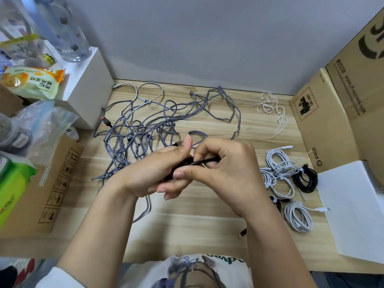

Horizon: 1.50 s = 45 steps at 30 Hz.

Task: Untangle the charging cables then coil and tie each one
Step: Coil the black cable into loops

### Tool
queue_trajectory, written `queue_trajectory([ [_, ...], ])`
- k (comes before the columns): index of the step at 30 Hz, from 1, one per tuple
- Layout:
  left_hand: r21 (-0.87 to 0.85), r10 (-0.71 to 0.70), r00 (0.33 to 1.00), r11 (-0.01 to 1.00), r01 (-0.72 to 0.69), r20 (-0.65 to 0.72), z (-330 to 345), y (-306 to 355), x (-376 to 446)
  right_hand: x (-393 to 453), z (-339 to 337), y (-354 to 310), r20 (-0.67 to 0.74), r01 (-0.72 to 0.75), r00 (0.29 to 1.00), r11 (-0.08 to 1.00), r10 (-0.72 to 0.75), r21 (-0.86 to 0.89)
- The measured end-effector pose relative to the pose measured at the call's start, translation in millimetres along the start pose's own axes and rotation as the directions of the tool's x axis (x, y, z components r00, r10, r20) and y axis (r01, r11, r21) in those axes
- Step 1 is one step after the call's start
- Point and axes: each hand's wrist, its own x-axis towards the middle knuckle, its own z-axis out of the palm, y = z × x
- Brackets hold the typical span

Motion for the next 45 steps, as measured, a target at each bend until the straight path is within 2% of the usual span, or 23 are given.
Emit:
queue_trajectory([
  [2,-0.084,0.012,0.983,0.996,0.003,0.182,-9.0,0.6,-3.7,1.7,-6.8,0.3,-0.022,-0.01,1.0,0.989,0.013,0.15],
  [5,-0.231,0.12,0.89,0.973,-0.018,0.44,-16.3,-2.1,-6.7,6.3,-17.1,3.5,-0.096,0.061,0.995,0.947,-0.032,0.315],
  [8,-0.31,0.309,0.822,0.935,-0.171,0.478,-7.2,0.2,-3.2,9.8,-15.1,8.3,-0.056,0.084,0.996,0.923,-0.068,0.376],
  [11,-0.399,0.449,0.808,0.869,-0.294,0.382,7.7,8.0,3.4,11.2,-5.6,17.7,0.013,0.047,0.998,0.936,-0.055,0.35],
  [14,-0.444,0.519,0.833,0.802,-0.398,0.19,20.9,18.5,9.4,11.0,5.2,26.7,0.083,-0.056,0.996,0.939,0.029,0.339],
  [15,-0.389,0.529,0.843,0.799,-0.458,0.094,25.8,19.0,13.7,10.6,8.3,28.7,0.102,-0.074,0.994,0.948,0.044,0.31],
  [17,-0.143,0.531,0.841,0.828,-0.542,-0.107,34.2,20.2,21.9,9.4,11.7,30.9,0.176,-0.108,0.981,0.984,0.082,0.141],
  [19,0.104,0.517,0.822,0.855,-0.508,-0.237,36.0,19.4,28.9,6.6,12.6,33.5,0.226,-0.155,0.962,0.988,0.152,-0.005],
  [20,0.163,0.498,0.825,0.867,-0.471,-0.268,35.6,18.0,31.9,5.6,12.0,33.6,0.224,-0.159,0.96,0.986,0.166,-0.051],
  [26,0.384,0.384,0.843,0.893,-0.235,-0.377,24.8,4.0,47.5,3.3,1.6,27.0,0.113,-0.04,0.992,0.983,0.061,-0.182],
  [28,0.455,0.384,0.829,0.872,-0.181,-0.407,20.4,0.5,47.1,1.8,-2.6,24.7,0.073,-0.046,0.995,0.974,0.064,-0.223],
  [32,0.504,0.326,0.824,0.862,-0.058,-0.463,18.2,1.8,39.0,0.9,-9.1,23.5,0.003,-0.101,0.995,0.975,0.103,-0.197],
  [34,0.456,0.223,0.887,0.89,-0.016,-0.403,16.2,2.4,33.4,-0.3,-15.5,21.7,-0.023,-0.126,0.992,0.982,0.125,-0.143],
  [36,0.347,0.109,0.96,0.938,-0.014,-0.256,14.6,0.8,28.6,-0.7,-20.5,20.9,-0.035,-0.139,0.99,0.987,0.136,-0.082],
  [39,0.174,0.018,0.997,0.985,-0.004,-0.08,11.4,-1.9,23.9,-0.2,-21.4,22.7,-0.018,-0.121,0.992,0.992,0.121,0.028],
  [41,0.07,-0.041,0.997,0.997,0.036,0.072,5.9,-1.8,19.7,0.6,-22.9,21.4,-0.037,-0.089,0.995,0.992,0.093,0.085],
  [43,-0.066,-0.053,0.954,0.995,0.076,0.294,-2.3,-2.2,15.9,1.6,-25.7,22.1,-0.072,-0.027,0.997,0.985,0.04,0.17],
  [45,-0.237,0.076,0.871,0.97,0.048,0.485,-7.7,-3.2,13.2,3.6,-23.8,22.4,-0.075,0.021,0.997,0.977,-0.005,0.212],
])
